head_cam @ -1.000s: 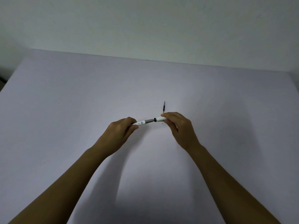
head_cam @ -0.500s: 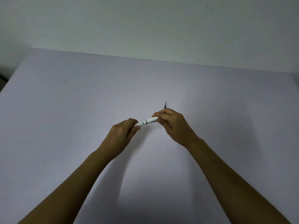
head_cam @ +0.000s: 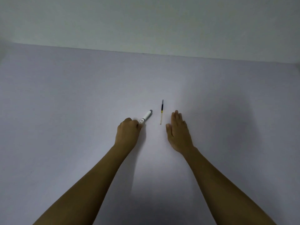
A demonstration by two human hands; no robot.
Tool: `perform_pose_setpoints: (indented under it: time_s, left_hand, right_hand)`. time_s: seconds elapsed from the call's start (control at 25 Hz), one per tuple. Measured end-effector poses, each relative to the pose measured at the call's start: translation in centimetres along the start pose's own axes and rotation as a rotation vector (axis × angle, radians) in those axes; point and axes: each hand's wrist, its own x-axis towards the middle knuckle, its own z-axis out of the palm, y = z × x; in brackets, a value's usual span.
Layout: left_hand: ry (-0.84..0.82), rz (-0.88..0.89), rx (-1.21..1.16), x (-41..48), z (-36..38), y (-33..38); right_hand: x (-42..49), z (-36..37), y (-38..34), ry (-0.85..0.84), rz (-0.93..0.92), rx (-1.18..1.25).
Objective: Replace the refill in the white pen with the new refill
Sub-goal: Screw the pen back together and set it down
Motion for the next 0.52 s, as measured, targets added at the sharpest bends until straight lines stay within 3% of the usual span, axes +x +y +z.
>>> perform_pose_setpoints:
  time_s: [0.16,0.52]
  left_hand:
    - [0.130,-0.083,-0.130,2.1,1.9,2.3]
    - [0.259,-0.117,-0.217,3.7,5.8,3.2]
  right_hand:
    - [0.1,1.6,0.9,0.082,-0.013,-0.204]
    - [0.4,2.2,1.4,0.095,-0.012,-0.245]
